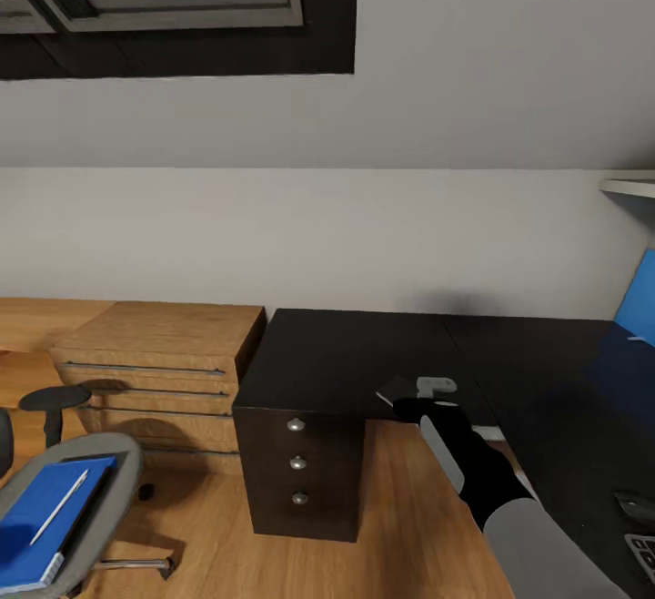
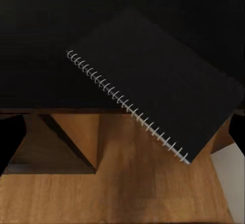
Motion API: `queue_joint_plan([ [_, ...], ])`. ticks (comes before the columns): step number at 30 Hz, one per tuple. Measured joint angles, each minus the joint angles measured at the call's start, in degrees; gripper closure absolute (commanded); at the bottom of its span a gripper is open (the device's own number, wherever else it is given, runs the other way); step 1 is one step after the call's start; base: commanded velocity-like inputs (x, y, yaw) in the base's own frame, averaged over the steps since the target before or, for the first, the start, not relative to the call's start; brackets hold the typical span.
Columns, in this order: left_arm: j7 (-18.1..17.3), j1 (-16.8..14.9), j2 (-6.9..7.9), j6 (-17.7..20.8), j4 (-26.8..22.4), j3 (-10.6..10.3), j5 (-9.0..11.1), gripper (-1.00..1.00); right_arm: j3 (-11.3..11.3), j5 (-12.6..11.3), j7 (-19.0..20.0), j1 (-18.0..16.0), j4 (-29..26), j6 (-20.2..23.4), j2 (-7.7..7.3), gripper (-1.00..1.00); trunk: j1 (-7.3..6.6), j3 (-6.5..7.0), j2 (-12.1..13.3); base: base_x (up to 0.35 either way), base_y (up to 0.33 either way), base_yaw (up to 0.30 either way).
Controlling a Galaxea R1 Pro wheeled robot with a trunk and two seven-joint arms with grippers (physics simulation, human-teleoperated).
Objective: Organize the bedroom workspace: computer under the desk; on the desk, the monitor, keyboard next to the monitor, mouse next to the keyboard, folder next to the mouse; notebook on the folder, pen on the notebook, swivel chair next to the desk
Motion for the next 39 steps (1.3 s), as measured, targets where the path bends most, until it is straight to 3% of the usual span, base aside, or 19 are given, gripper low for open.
queue_joint_plan([
  [12, 0.0, 0.0, -0.08, -0.8, 0.0, 0.0, 0.0, -1.0, 0.7, 1.0, 0.0, 0.6, 0.3, 0.0, 1.74, -1.0, -0.03, 0.0, 0.0, -0.1, 0.056, 0.274],
  [19, 0.1, 0.0, -0.09, -2.0, 0.5, 0.0, 0.1, -1.0, 1.6, 1.1, 0.0, 1.0, 2.7, -2.3, 4.64, -1.0, -0.03, -0.03, 0.0, -0.009, 0.005, 0.275],
  [24, 0.1, 0.0, -0.09, -2.3, 0.7, 0.0, 0.1, -1.0, 3.9, 1.6, 0.0, 1.2, 6.0, -5.7, 7.24, -1.0, -0.03, -0.15, 0.0, -0.002, 0.001, 0.266],
  [27, 0.1, 0.0, -0.1, -2.4, 0.8, 0.0, 0.1, -1.0, 7.0, 2.3, -0.6, 1.3, 7.6, -7.8, 8.49, -1.0, -0.03, -0.27, 0.0, -0.001, 0.0, 0.233],
  [30, 0.1, 0.0, -0.1, -2.4, 0.9, 0.0, 0.1, -1.0, 8.4, 2.5, -1.0, 1.3, 8.1, -8.6, 8.91, -1.0, -0.03, -0.34, 0.0, 0.0, 0.03, 0.085],
  [39, 0.0, 0.0, -0.14, -2.4, 0.9, 0.0, 0.0, -1.0, 9.1, 2.6, -1.3, 2.0, 8.0, -9.0, 8.91, -1.0, -0.03, -0.37, 0.0, 0.0, 0.248, 0.015],
])
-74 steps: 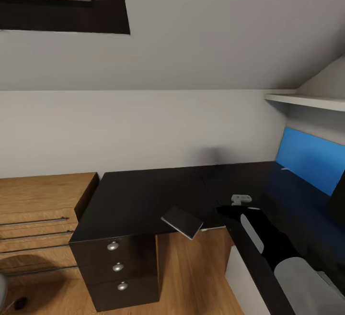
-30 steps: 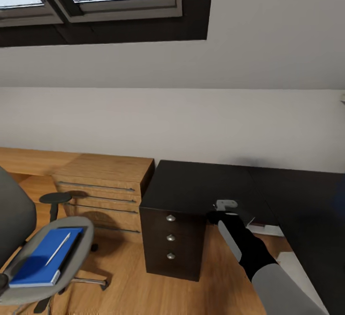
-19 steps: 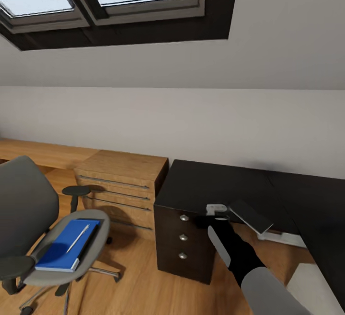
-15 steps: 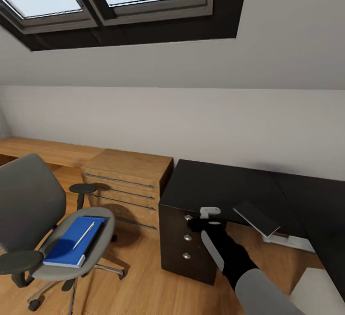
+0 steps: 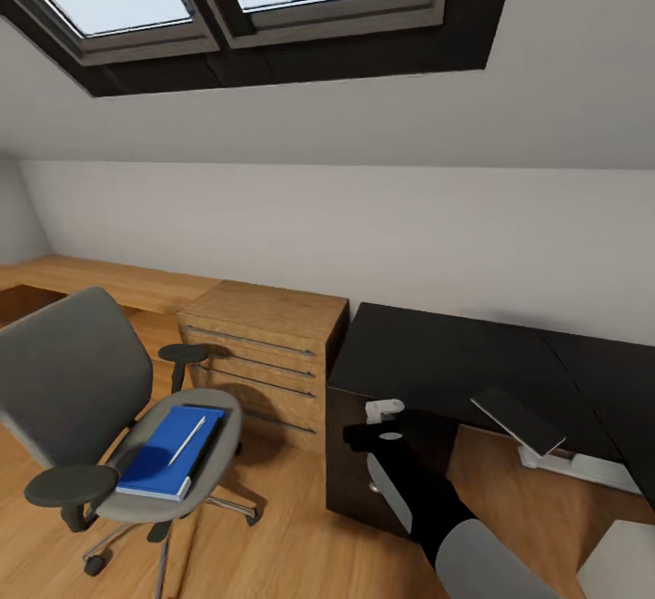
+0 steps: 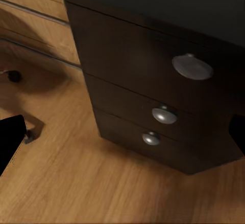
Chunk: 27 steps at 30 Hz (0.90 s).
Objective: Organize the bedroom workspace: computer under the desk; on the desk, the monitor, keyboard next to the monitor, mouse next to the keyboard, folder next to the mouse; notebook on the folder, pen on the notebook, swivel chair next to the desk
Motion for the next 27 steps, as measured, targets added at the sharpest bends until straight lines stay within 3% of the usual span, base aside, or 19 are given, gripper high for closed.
queue_joint_plan([
  [9, 0.0, 0.0, -0.02, 0.0, 0.1, 0.0, 0.0, -1.0, 0.1, 0.0, -0.1, 0.1, -0.8, 0.0, 0.13, -1.0, 0.0, 0.0, 0.0, 0.0, 0.27, 0.067],
  [22, 0.0, 0.0, -0.03, 0.0, 0.4, -0.1, 0.0, -1.0, 0.2, -0.1, -0.2, 0.0, -0.5, 0.0, 0.38, -1.0, 0.0, -0.01, 0.0, 0.0, 0.024, 0.265],
  [27, 0.3, 0.0, 0.15, 0.0, 0.8, 0.1, 0.3, -1.0, 0.2, -0.1, -0.1, 0.1, -0.2, -0.1, 1.39, -1.0, 0.0, -0.14, 0.0, 0.0, 0.0, 0.275],
])
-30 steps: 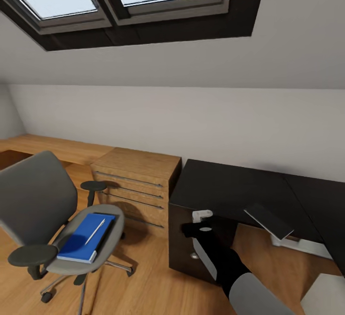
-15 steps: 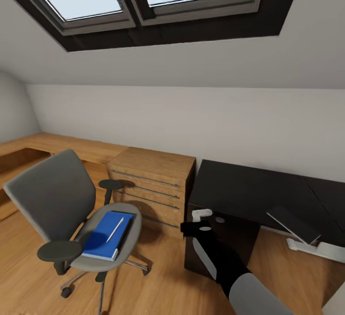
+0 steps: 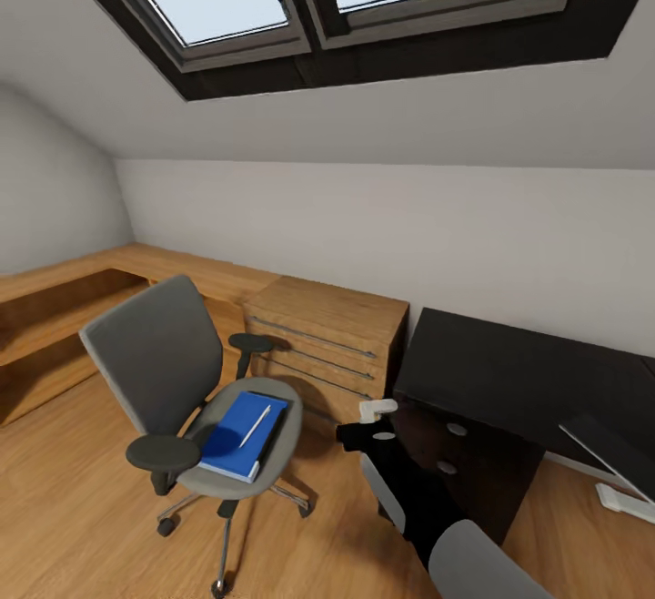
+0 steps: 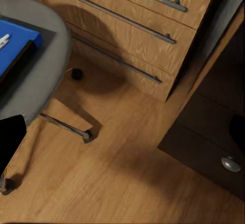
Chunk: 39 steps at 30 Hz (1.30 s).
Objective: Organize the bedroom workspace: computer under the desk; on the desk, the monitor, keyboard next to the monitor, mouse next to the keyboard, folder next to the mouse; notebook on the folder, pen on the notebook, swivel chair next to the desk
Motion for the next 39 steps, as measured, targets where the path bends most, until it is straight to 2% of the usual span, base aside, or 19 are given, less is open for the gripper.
queue_joint_plan([
  [14, 0.4, 0.0, 0.22, 0.1, 1.2, 0.7, 0.2, -1.0, 0.0, 0.2, -0.1, 0.0, 0.0, 0.0, 0.25, -1.0, 0.0, -0.61, 0.0, 0.0, 0.0, 0.245],
  [18, 0.6, 0.0, 0.15, 0.1, 3.6, 4.8, 1.7, -1.0, 0.0, 0.2, -0.1, 0.0, 0.0, 0.0, 0.25, -1.0, 0.0, -0.87, 0.0, 0.0, -0.002, 0.191],
  [19, 0.7, 0.0, 0.22, 0.1, 4.2, 6.3, 2.9, -1.0, 0.0, 0.2, -0.1, 0.0, 0.0, 0.0, 0.25, -1.0, 0.0, -0.94, 0.0, 0.0, -0.018, 0.156],
  [21, 0.7, 0.0, 0.28, 0.1, 4.9, 8.0, 4.7, -1.0, 0.0, 0.2, -0.1, 0.0, 0.0, 0.0, 0.25, -1.0, 0.0, -1.06, 0.0, 0.0, -0.044, 0.103],
  [22, 0.7, 0.0, 0.33, 0.1, 5.4, 9.2, 6.2, -1.0, 0.0, 0.2, -0.1, 0.0, 0.0, 0.0, 0.23, -1.0, 0.0, -1.1, 0.0, 0.0, -0.083, 0.033],
  [23, 0.7, -0.1, 0.66, 0.1, 6.3, 12.1, 8.9, -1.0, -0.1, 0.2, -0.1, 0.0, 0.0, 0.0, 0.19, -1.0, 0.0, -1.11, 0.0, 0.047, -0.097, 0.013],
  [24, 0.7, -0.2, 1.25, 0.1, 6.7, 14.0, 10.3, -1.0, -0.1, 0.2, -0.1, 0.0, -0.1, 0.0, 0.12, -1.0, -0.01, -1.12, 0.0, 0.067, -0.098, 0.009],
  [25, 0.7, -0.4, 1.81, 0.1, 6.8, 14.5, 10.7, -1.0, -0.1, 0.1, -0.1, 0.0, -0.1, 0.0, 0.1, -1.0, -0.01, -1.12, 0.0, 0.067, -0.096, 0.007],
  [28, 0.5, -0.9, 2.87, 0.0, 6.9, 15.1, 11.4, -1.0, -0.1, 0.1, -0.1, 0.0, -0.1, 0.0, 0.19, -1.0, 0.0, -1.13, 0.0, 0.033, -0.053, 0.093],
  [29, 0.1, -1.1, 3.28, -0.2, 6.9, 15.3, 12.2, -1.0, 0.0, 0.0, -0.1, 0.0, 0.0, 0.0, 0.28, -1.0, 0.0, -1.13, 0.0, 0.01, -0.016, 0.215],
  [34, 0.0, -1.2, 3.16, -2.8, 6.9, 15.3, 12.2, -1.0, 0.0, -0.1, -0.2, 0.0, 0.0, 0.0, 0.28, -1.0, 0.0, -1.13, 0.0, 0.004, -0.007, 0.25],
  [35, 0.0, -1.2, 2.95, -5.5, 6.8, 15.2, 12.1, -1.0, 0.0, -0.1, -0.2, 0.0, 0.0, 0.0, 0.28, -1.0, 0.0, -1.14, 0.0, 0.001, -0.002, 0.268],
  [39, 0.0, -1.2, 2.77, -7.5, 6.8, 14.9, 12.1, -1.0, 0.0, -0.1, -0.2, 0.0, 0.0, 0.0, 0.28, -1.0, -0.01, -1.22, 0.0, 0.028, 0.005, 0.268],
])
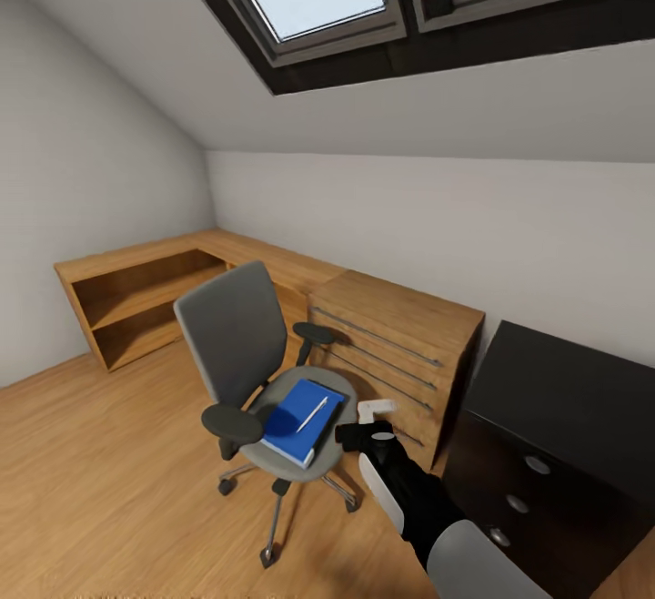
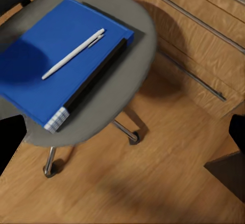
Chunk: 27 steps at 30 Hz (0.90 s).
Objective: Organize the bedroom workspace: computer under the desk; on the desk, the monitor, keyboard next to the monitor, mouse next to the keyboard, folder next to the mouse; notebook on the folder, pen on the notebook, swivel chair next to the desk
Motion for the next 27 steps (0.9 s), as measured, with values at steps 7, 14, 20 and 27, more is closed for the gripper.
queue_joint_plan([
  [7, 0.3, 0.0, -0.02, -1.4, 0.1, -5.2, -0.3, -1.0, 0.0, 0.0, 0.1, 0.0, 0.0, 0.0, 0.0, -1.0, -0.03, -0.24, 0.0, 0.239, 0.089, 0.224],
  [14, 0.4, 0.0, -0.03, -1.5, 1.2, -5.9, -1.6, -1.0, -0.1, 0.1, 0.4, 0.1, 0.1, 0.0, -0.04, -1.0, -0.03, -0.34, 0.0, 0.306, 0.138, 0.053],
  [20, 0.3, 0.0, 0.03, -1.5, 1.4, -6.0, -2.0, -1.0, -0.1, 0.2, 0.6, 0.4, 0.1, -1.4, -0.24, -1.0, -0.03, -0.35, 0.0, 0.277, 0.219, 0.006],
  [27, 0.2, 0.0, 0.05, -1.5, 1.5, -6.0, -1.9, -1.0, -0.1, 0.2, 0.6, 0.4, 1.0, -1.6, -0.16, -1.0, 0.0, -0.35, 0.0, 0.1, 0.234, 0.001],
])
